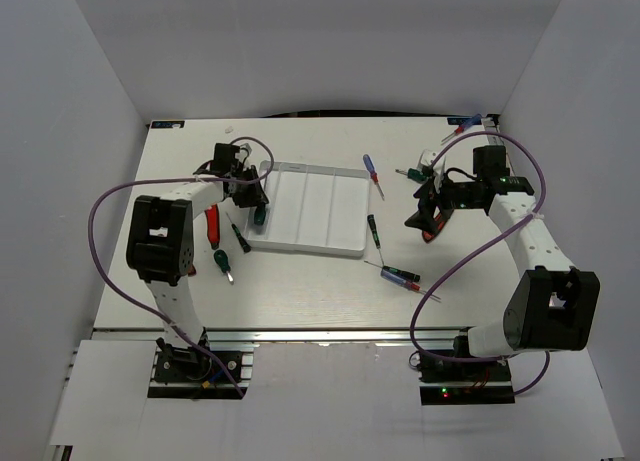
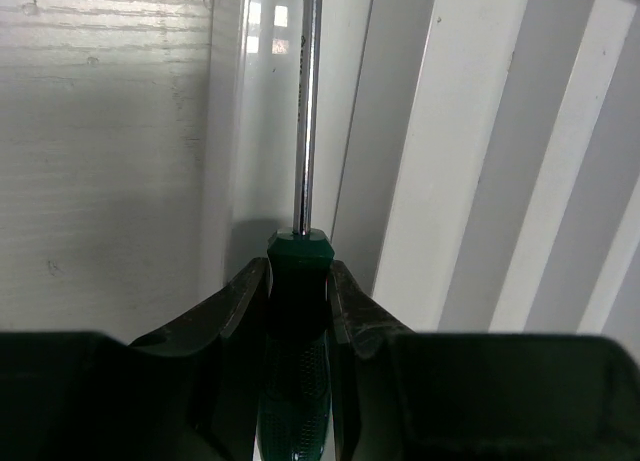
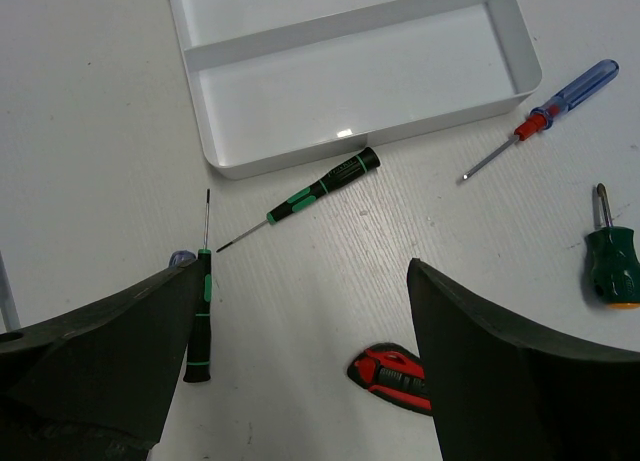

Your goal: Sort the tools into containers

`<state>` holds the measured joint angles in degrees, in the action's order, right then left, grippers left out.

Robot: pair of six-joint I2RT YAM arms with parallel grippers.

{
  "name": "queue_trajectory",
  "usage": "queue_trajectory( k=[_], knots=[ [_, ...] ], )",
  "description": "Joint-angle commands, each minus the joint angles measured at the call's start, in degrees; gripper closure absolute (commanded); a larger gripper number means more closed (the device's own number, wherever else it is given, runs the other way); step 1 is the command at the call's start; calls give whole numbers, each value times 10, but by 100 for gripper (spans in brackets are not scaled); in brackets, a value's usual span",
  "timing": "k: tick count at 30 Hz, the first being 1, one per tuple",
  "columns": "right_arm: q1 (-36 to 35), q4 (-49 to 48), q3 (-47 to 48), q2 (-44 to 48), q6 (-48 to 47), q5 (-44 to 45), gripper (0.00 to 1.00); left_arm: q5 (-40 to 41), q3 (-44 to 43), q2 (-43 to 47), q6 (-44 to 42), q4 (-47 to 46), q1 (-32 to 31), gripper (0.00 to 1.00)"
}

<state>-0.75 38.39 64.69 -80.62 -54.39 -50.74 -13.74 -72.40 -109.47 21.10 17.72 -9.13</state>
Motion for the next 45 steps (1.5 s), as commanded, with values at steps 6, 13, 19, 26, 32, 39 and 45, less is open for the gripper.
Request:
queue_trajectory(
  k=[6,13,19,26,32,39,45],
  knots=[
    [1,-9,-4,11,1,-10,11,53,-31,-1,-27,22,-26,62],
    [1,-10,-2,7,2,-11,11,149,-67,-25,-41,71,-73,52],
    [1,-10,-4,7,3,-10,11,204,-76,-29,-48,90,-95,40],
    [1,-10,-7,9,2,-13,11,199,-81,-24,-46,92,-95,38],
    [1,-5,-7,10,-5,-13,11,165,-116,7,-33,96,-98,40],
    [1,5,-6,11,-21,-14,11,173,-108,84,-7,103,-97,30],
    [-32,21,4,-5,-32,-16,11,154,-11,202,13,91,-85,21]
  ],
)
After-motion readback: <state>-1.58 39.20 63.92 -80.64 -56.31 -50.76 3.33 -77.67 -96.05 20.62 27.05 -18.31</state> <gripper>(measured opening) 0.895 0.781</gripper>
